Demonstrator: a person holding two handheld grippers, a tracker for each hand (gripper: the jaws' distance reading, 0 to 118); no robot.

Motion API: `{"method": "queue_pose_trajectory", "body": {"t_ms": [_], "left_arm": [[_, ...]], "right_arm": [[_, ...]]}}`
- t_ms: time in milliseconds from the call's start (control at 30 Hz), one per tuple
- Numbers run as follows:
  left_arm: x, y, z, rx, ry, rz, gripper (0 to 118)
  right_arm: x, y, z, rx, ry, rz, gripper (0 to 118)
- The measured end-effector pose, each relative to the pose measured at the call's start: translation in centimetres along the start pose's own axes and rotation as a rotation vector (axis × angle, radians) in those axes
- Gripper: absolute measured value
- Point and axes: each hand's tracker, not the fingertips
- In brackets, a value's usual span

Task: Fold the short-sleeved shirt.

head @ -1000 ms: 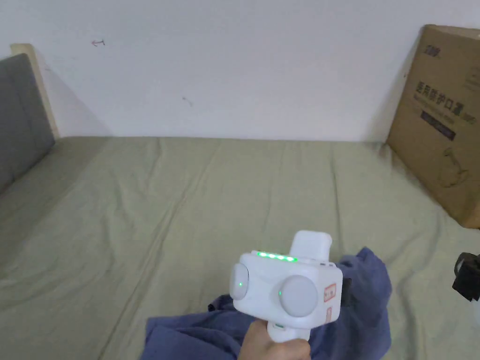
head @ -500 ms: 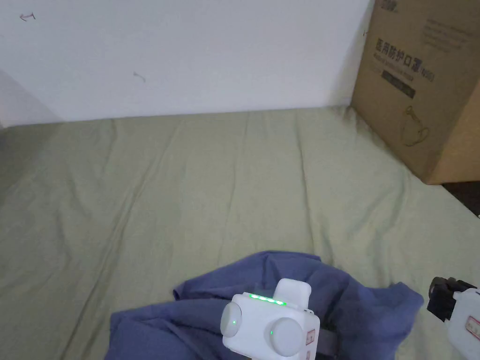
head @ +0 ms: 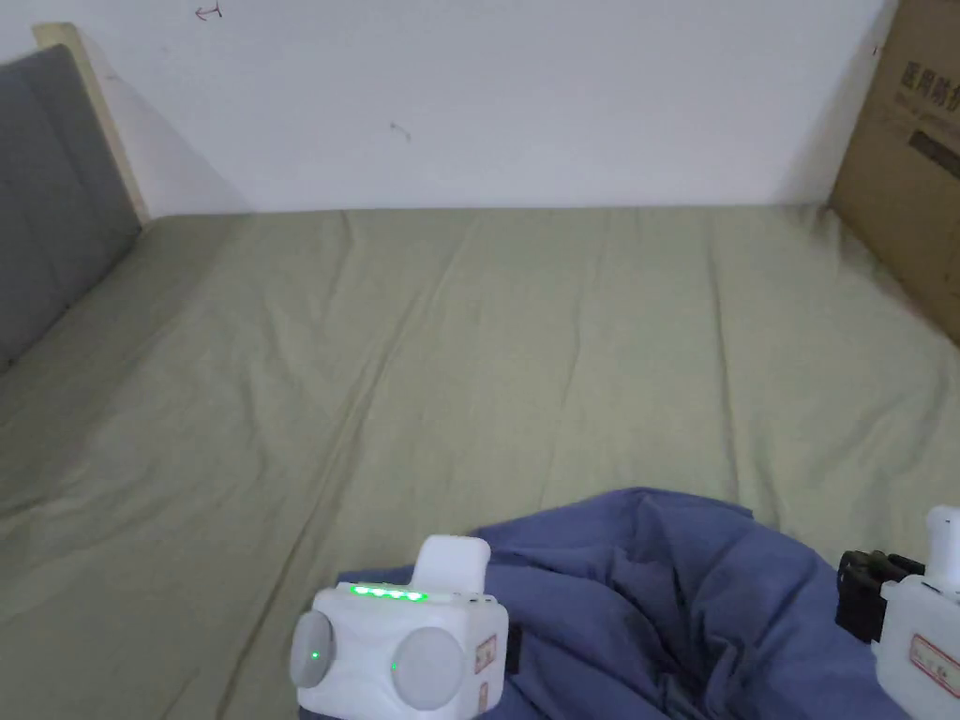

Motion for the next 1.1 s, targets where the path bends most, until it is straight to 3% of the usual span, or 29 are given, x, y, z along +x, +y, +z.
{"method": "queue_pose_trajectory", "body": {"t_ms": [33, 67, 167, 200, 433, 533, 567, 667, 733, 800, 933, 967, 1000, 1067, 1100], "left_arm": [[-1.2, 0.8, 0.4, 0.021, 0.005, 0.022, 0], [-2.6, 1.8, 0.7, 0.043, 0.016, 0.048, 16], [-6.3, 5.3, 0.3, -0.012, 0.070, 0.071, 98], [-7.6, 6.3, -0.4, -0.036, 0.065, 0.079, 106], [-12.4, 8.4, -7.8, -0.213, 0.070, 0.244, 100], [-12.7, 7.5, -10.1, -0.257, 0.140, 0.237, 85], [-12.5, 7.3, -9.7, -0.239, 0.146, 0.215, 74], [-11.3, 7.1, -8.5, -0.202, 0.206, 0.091, 25], [-11.5, 6.9, -7.8, -0.200, 0.192, 0.125, 9], [-12.3, 7.1, -7.4, -0.192, 0.145, 0.220, 8], [-11.7, 7.4, -5.5, -0.160, 0.137, 0.169, 8], [-11.4, 7.5, -4.7, -0.146, 0.127, 0.163, 8], [-11.1, 7.6, -3.9, -0.125, 0.114, 0.157, 8], [-10.7, 7.8, -2.3, -0.078, 0.116, 0.144, 8], [-10.4, 7.8, -1.5, -0.064, 0.110, 0.138, 8]], "right_arm": [[-0.2, 0.0, -0.3, -0.006, 0.004, 0.006, 0], [-0.5, 0.1, -0.5, -0.009, 0.008, 0.008, 0], [-1.0, 0.4, -1.1, -0.021, 0.023, 0.015, 0], [-1.2, 0.4, -1.3, -0.022, 0.026, 0.019, 0], [-1.2, -0.7, -2.9, -0.087, 0.020, 0.028, 0], [-0.4, -1.0, -3.4, -0.108, 0.017, 0.031, 0], [-0.3, -1.0, -3.5, -0.113, 0.012, 0.034, 0], [0.1, -1.2, -4.0, -0.120, 0.006, 0.035, 0], [0.2, -1.1, -4.5, -0.136, 0.009, 0.028, 0], [0.0, -0.6, -5.0, -0.144, 0.050, 0.027, 0], [-1.5, 2.8, -7.1, -0.173, 0.204, 0.122, 0], [-2.1, 3.9, -8.0, -0.178, 0.247, 0.147, 5], [-2.7, 5.2, -9.2, -0.188, 0.286, 0.151, 28], [-4.5, 7.5, -11.9, -0.225, 0.310, 0.196, 100], [-5.4, 8.3, -14.0, -0.238, 0.319, 0.238, 101]]}}
